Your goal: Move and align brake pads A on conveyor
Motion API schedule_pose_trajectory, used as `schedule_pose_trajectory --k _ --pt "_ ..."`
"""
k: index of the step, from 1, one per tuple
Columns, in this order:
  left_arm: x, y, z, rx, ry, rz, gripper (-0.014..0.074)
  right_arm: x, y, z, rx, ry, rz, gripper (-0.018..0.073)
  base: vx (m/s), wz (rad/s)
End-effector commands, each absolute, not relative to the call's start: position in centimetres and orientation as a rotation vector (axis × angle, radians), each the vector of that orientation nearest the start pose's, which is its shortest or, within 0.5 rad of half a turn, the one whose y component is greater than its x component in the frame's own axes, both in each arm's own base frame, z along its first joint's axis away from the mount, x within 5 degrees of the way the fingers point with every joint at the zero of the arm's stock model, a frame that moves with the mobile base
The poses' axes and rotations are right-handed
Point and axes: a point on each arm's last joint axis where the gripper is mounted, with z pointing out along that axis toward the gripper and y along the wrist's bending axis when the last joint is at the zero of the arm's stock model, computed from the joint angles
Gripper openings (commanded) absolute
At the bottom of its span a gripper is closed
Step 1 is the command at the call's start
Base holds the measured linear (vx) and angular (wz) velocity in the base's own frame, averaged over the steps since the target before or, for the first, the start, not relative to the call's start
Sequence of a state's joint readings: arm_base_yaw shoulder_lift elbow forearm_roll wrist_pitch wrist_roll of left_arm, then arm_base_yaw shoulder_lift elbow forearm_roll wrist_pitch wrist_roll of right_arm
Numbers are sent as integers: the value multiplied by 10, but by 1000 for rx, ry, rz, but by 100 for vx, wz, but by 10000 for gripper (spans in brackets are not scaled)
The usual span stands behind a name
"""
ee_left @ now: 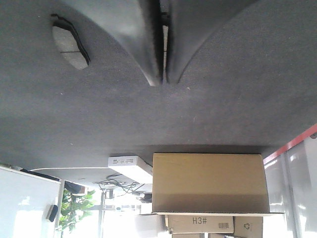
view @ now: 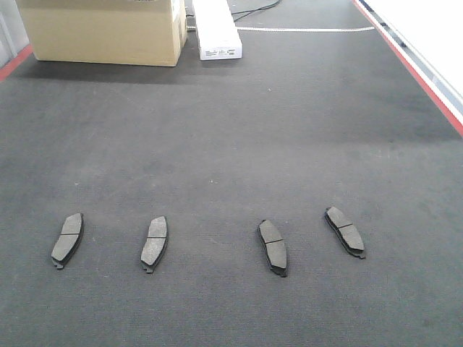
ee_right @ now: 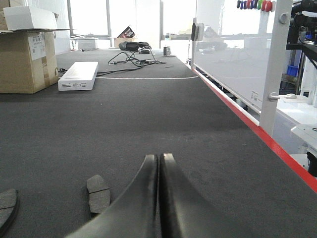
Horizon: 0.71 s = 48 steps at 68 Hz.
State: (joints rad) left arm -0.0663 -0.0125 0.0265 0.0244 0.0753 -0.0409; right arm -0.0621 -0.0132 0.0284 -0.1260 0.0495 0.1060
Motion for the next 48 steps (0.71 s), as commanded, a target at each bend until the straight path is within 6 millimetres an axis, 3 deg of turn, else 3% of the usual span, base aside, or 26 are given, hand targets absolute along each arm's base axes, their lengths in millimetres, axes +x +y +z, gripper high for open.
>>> schedule_pose_trajectory --k 1,48 --pt "56 -4 200 30 1500 -75 -6 56 -3 204 28 1471 -74 -11 0 0" --pt "56 -4 200 30 1500 -75 -6 56 -3 204 28 1471 -74 -11 0 0"
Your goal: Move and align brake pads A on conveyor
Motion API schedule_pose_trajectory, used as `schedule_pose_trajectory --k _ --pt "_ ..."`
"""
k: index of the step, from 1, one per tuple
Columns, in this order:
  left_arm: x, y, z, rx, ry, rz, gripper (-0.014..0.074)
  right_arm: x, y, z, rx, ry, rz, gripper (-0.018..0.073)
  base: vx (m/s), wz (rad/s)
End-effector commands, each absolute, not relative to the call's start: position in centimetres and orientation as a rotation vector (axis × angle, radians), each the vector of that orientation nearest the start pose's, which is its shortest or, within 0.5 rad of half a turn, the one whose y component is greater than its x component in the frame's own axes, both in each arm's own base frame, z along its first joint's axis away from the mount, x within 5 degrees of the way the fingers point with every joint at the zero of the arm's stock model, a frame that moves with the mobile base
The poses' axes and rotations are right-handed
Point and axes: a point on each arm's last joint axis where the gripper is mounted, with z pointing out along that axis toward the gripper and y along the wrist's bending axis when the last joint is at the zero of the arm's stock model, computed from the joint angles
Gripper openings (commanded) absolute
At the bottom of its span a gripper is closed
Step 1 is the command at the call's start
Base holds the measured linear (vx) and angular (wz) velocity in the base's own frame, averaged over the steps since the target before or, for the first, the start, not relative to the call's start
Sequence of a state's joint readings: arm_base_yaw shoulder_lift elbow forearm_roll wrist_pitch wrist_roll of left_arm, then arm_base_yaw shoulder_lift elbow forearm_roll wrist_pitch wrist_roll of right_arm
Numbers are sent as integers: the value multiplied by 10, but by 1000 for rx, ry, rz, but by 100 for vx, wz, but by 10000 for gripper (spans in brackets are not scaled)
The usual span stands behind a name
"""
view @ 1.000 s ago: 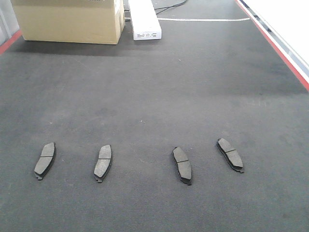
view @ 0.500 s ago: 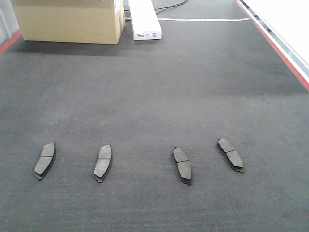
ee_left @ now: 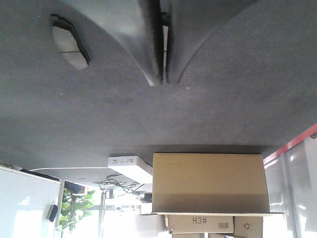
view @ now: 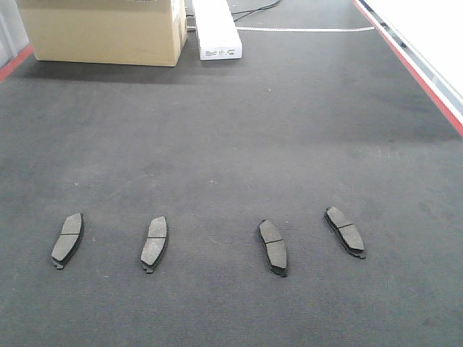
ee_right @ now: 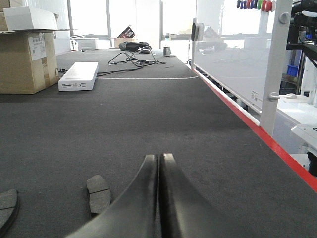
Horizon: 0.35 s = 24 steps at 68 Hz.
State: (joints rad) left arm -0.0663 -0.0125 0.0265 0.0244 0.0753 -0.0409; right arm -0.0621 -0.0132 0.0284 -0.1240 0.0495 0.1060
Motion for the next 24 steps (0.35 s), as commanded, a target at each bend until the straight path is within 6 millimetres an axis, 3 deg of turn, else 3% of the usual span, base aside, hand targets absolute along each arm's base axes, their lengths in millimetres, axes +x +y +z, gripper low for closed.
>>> schedule_pose_trajectory --k 1,24 --pt "56 -4 200 30 1500 -75 -6 56 -3 204 28 1471 -74 -11 0 0" --pt "56 -4 200 30 1500 -75 -6 56 -3 204 28 1471 -74 -11 0 0"
